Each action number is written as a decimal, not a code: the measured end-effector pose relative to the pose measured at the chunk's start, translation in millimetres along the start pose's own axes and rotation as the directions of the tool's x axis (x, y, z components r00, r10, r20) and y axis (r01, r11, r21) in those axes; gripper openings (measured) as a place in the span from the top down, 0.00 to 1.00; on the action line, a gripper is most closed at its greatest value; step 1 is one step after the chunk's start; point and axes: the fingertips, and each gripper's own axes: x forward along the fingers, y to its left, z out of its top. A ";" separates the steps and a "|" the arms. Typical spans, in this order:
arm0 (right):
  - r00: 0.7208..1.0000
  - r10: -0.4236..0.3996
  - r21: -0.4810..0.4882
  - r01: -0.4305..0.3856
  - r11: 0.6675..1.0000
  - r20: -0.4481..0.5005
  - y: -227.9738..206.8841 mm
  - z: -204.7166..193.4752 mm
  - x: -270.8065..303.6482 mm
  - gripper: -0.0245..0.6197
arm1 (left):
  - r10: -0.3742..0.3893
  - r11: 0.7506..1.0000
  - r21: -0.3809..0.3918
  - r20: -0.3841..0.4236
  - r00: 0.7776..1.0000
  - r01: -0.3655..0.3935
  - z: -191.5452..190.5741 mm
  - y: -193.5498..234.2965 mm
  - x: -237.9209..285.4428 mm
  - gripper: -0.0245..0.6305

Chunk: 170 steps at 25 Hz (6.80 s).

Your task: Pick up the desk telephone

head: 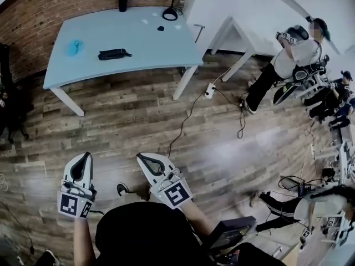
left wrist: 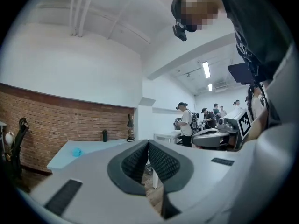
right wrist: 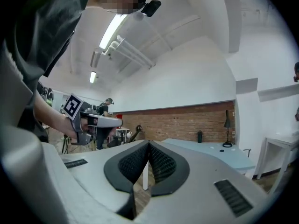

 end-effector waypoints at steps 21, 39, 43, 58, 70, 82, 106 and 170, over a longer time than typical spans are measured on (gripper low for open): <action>0.999 0.043 -0.035 -0.043 0.998 0.017 6.4 17.0 73.9 0.93 | -0.014 0.998 0.053 0.021 1.000 0.013 -3.0 52.0 10.5 0.98; 0.997 0.062 -0.053 -0.064 0.997 -0.050 14.7 15.2 178.2 0.93 | -0.034 0.999 0.012 -0.015 0.999 0.034 -20.2 148.4 15.2 0.98; 0.996 0.090 -0.044 -0.090 0.995 -0.021 -10.5 15.2 191.6 0.93 | -0.014 1.000 0.020 -0.029 0.999 0.015 -17.4 153.0 37.5 0.98; 0.992 0.127 -0.018 -0.127 0.992 0.007 -129.1 6.8 192.8 0.93 | 0.012 0.993 0.118 -0.186 0.983 0.010 -10.1 129.0 163.5 0.98; 0.998 0.008 -0.051 -0.011 0.999 -0.058 -160.4 -1.3 239.0 0.93 | -0.075 0.995 0.053 -0.172 0.982 0.085 -29.2 187.5 217.5 0.98; 0.994 -0.067 -0.111 0.058 0.992 -0.081 -156.5 18.3 346.9 0.93 | -0.138 0.989 0.038 -0.142 0.980 0.145 -34.0 306.5 225.6 0.98; 1.000 0.005 -0.009 -0.005 1.000 -0.007 -341.8 3.4 421.0 0.93 | -0.114 0.985 0.099 -0.224 0.968 0.139 -22.8 332.1 388.1 0.98; 0.425 0.326 0.032 -0.568 0.823 -0.844 -439.2 -273.0 534.0 0.46 | -0.397 0.771 -0.033 -0.806 0.439 0.637 -274.3 430.2 525.4 0.40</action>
